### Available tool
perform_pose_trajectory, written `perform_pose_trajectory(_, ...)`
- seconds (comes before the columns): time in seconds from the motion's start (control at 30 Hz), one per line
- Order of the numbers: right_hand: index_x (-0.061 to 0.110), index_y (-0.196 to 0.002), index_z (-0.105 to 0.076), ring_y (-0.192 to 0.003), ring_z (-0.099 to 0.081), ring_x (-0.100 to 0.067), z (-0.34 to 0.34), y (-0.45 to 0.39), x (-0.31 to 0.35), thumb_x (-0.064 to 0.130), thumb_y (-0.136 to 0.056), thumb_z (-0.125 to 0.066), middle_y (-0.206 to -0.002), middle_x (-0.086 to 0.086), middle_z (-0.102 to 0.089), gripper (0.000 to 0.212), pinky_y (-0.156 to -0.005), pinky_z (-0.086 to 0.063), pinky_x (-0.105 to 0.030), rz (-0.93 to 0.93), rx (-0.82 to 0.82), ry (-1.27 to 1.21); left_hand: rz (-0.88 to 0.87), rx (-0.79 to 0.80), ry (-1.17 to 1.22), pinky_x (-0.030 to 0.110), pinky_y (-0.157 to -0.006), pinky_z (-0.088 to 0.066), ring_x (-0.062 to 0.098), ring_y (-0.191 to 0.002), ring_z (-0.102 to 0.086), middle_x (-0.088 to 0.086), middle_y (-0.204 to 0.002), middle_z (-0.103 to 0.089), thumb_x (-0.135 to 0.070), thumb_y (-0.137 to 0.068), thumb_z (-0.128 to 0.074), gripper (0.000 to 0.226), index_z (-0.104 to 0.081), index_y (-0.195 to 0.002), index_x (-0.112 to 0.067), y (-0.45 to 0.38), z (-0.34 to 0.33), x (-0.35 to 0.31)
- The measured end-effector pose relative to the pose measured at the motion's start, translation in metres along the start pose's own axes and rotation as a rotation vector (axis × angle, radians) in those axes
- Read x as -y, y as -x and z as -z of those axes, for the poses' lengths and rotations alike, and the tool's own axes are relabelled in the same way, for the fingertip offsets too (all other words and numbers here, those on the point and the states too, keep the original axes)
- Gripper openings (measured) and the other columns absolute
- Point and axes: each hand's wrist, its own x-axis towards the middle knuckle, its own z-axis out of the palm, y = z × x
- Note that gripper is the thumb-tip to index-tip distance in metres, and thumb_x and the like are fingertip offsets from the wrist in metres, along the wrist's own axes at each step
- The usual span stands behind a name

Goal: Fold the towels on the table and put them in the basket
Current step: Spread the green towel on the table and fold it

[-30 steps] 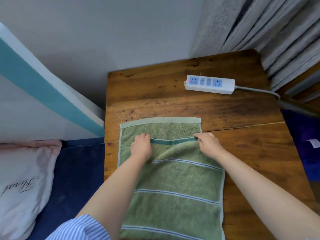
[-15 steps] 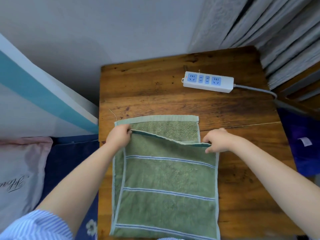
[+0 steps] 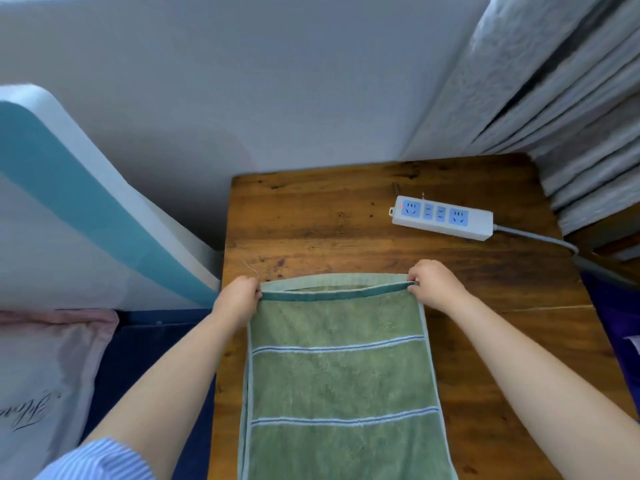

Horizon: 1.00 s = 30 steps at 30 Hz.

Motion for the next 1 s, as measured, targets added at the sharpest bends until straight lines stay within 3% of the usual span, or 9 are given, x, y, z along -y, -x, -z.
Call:
perform_pose_trajectory(0.07, 0.009, -0.106, -0.066, -0.118, -0.046, -0.024, -0.007, -0.011, 0.000, 0.013, -0.088, -0.056, -0.126, -0.009, -0.052, 0.021, -0.099, -0.042, -0.034, -0.034, -0.017, 0.038, -0.003, -0.002, -0.065, 0.029, -0.081, -0.045, 0.020, -0.101, -0.052, 0.007, -0.113, -0.053, -0.022, -0.096, -0.044, 0.021, -0.055, -0.109, -0.011, -0.008, -0.006, 0.003)
perform_pose_trajectory(0.17, 0.008, -0.105, -0.066, -0.120, -0.046, -0.026, -0.015, -0.020, 0.000, 0.011, -0.087, -0.057, -0.131, -0.010, -0.045, 0.020, -0.098, -0.041, -0.034, -0.084, 0.022, 0.029, -0.009, 0.035, -0.073, 0.031, -0.083, -0.045, 0.017, -0.095, -0.045, 0.009, -0.118, -0.046, -0.025, -0.096, -0.042, 0.023, -0.050, -0.111, -0.010, -0.019, -0.017, 0.011)
perform_pose_trajectory(0.4, 0.013, -0.087, -0.065, -0.087, -0.052, -0.017, 0.002, -0.033, 0.003, 0.017, -0.084, -0.061, -0.094, -0.004, -0.060, 0.006, -0.072, -0.040, -0.025, 0.012, 0.218, 0.074, -0.137, 0.163, -0.140, 0.035, -0.095, -0.041, 0.025, -0.111, -0.045, 0.011, -0.119, -0.051, -0.023, -0.097, -0.040, 0.022, -0.051, -0.110, -0.009, -0.036, -0.013, 0.017)
perform_pose_trajectory(0.57, 0.019, -0.079, -0.059, -0.086, -0.052, -0.013, 0.021, -0.022, 0.000, 0.019, -0.086, -0.061, -0.087, 0.003, -0.058, 0.007, -0.073, -0.040, -0.024, 0.082, 0.231, 0.025, -0.227, 0.196, -0.075, 0.028, -0.075, -0.039, 0.017, -0.087, -0.047, 0.008, -0.102, -0.057, -0.022, -0.098, -0.038, 0.011, -0.042, -0.088, -0.017, -0.034, -0.007, 0.030)
perform_pose_trajectory(0.7, 0.024, -0.071, -0.054, -0.087, -0.052, -0.015, 0.029, -0.009, -0.008, 0.018, -0.087, -0.060, -0.087, 0.003, -0.058, 0.018, -0.071, -0.038, -0.024, 0.090, 0.193, -0.010, -0.264, 0.144, -0.105, 0.029, -0.069, -0.040, 0.018, -0.082, -0.050, 0.004, -0.091, -0.053, -0.024, -0.099, -0.036, 0.011, -0.040, -0.092, -0.016, -0.021, 0.001, 0.030)
perform_pose_trajectory(0.83, 0.028, -0.064, -0.047, -0.083, -0.050, -0.015, 0.034, 0.003, -0.009, 0.018, -0.087, -0.061, -0.082, 0.003, -0.054, 0.028, -0.057, -0.034, -0.017, 0.104, 0.163, 0.013, -0.274, 0.079, -0.158, 0.030, -0.067, -0.040, 0.020, -0.080, -0.050, 0.004, -0.090, -0.053, -0.025, -0.100, -0.034, 0.012, -0.035, -0.092, -0.015, -0.007, 0.007, 0.026)
perform_pose_trajectory(1.0, 0.024, -0.067, -0.048, -0.085, -0.053, -0.017, 0.040, 0.022, -0.009, 0.017, -0.086, -0.061, -0.087, 0.000, -0.057, 0.024, -0.069, -0.041, -0.025, 0.140, 0.117, 0.053, -0.327, 0.018, -0.340, 0.033, -0.078, -0.048, 0.024, -0.100, -0.056, 0.008, -0.113, -0.061, -0.020, -0.097, -0.042, 0.029, -0.042, -0.125, -0.014, 0.020, 0.018, 0.021)
